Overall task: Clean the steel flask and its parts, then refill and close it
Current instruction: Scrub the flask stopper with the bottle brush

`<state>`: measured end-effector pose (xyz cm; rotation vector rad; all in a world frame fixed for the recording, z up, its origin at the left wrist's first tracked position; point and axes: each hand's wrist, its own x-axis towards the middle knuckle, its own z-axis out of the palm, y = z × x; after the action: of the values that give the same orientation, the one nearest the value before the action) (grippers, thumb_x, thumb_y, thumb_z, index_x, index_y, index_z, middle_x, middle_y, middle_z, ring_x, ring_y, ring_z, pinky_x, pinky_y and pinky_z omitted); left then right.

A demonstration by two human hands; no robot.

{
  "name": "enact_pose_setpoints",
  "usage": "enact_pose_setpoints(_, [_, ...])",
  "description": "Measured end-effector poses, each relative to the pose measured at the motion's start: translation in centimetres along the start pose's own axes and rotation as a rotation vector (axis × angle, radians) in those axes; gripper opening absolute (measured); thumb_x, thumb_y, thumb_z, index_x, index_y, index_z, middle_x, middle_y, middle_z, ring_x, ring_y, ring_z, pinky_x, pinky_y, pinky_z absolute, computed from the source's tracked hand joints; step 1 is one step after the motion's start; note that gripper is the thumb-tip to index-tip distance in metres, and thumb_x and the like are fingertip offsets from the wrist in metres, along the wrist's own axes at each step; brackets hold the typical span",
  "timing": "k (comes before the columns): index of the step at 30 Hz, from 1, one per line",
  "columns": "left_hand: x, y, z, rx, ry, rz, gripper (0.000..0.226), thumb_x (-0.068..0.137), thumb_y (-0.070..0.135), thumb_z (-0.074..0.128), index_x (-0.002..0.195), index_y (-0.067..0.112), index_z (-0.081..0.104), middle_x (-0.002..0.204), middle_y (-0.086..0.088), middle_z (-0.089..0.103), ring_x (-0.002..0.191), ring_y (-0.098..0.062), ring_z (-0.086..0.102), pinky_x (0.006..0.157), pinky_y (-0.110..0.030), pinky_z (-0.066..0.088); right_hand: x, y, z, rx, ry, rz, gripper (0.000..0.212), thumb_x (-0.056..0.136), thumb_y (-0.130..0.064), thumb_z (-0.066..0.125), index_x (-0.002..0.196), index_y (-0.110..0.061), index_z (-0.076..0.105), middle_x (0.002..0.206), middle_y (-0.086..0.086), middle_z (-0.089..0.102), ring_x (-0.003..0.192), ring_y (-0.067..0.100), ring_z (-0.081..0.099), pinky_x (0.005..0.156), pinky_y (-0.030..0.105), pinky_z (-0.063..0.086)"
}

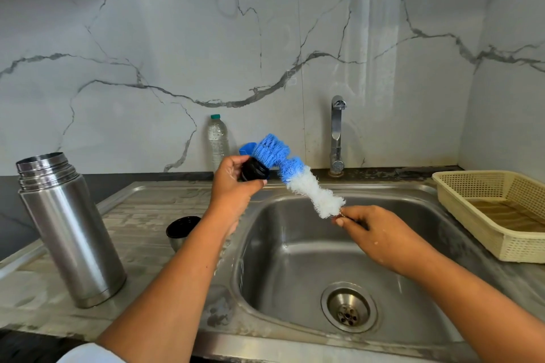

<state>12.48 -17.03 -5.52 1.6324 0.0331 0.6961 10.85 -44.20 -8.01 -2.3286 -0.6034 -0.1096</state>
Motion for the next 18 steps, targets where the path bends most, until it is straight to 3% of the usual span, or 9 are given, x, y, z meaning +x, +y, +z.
enact_pose_setpoints(3, [-0.35,-0.27,0.72,0.043,-0.068,0.023,0.058,0.075,-0.014,0.08,0.111,0.026,0.058,0.121,0.001,0.068,0.115,-0.007,0.064,0.1,-0.02,0.048,0.13,0.02,0.07,0.008,0.003,0.018,0.026,0.104,-0.039,0.052,0.086,-0.03,0.068,0.057,-0.008,0.049,0.049,0.003,0.042,0.053,0.022,0.037])
enact_pose_setpoints(6, [0.07,-0.01,0.2,0.015,0.019,0.019,0.058,0.075,-0.013,0.082,0.113,0.023,0.058,0.116,0.006,0.067,0.108,0.0,0.063,0.092,-0.015,0.047,0.07,0.39,-0.26,0.003,-0.01,0.036,0.025,0.103,-0.041,0.052,0.095,-0.027,0.071,0.06,-0.008,0.05,0.05,0.002,0.042,0.053,0.02,0.037])
enact_pose_setpoints(8, [0.16,-0.07,-0.07,0.021,0.036,0.021,0.058,0.075,-0.013,0.082,0.112,0.023,0.057,0.116,0.007,0.067,0.108,0.001,0.062,0.091,-0.014,0.046,0.1,0.39,-0.21,-0.003,-0.035,0.032,0.026,0.104,-0.041,0.052,0.096,-0.025,0.071,0.062,-0.007,0.051,0.053,0.003,0.043,0.055,0.02,0.038])
enact_pose_setpoints(11, [-0.36,-0.41,0.55,0.088,-0.074,0.029,0.058,0.075,-0.013,0.082,0.114,0.023,0.057,0.118,0.006,0.067,0.111,0.0,0.062,0.094,-0.014,0.046,0.26,0.11,0.04,0.004,-0.039,0.034,0.025,0.104,-0.04,0.052,0.095,-0.026,0.071,0.064,-0.005,0.053,0.054,0.004,0.044,0.056,0.022,0.039])
enact_pose_setpoints(16, [0.18,-0.09,-0.08,0.056,0.063,0.015,0.058,0.076,-0.008,0.084,0.118,0.019,0.057,0.115,0.009,0.066,0.107,0.002,0.062,0.087,-0.012,0.046,-0.1,0.16,-0.35,0.032,-0.039,0.035,0.023,0.104,-0.04,0.052,0.095,-0.03,0.071,0.062,-0.007,0.053,0.052,0.002,0.044,0.053,0.018,0.039])
enact_pose_setpoints(18, [-0.15,-0.3,0.25,0.121,0.02,0.025,0.056,0.076,-0.006,0.085,0.117,0.019,0.057,0.113,0.008,0.066,0.105,0.001,0.062,0.084,-0.01,0.045,0.0,-0.1,0.06,0.018,-0.054,0.038,0.024,0.104,-0.04,0.052,0.094,-0.028,0.07,0.064,-0.006,0.054,0.054,0.003,0.045,0.056,0.021,0.04])
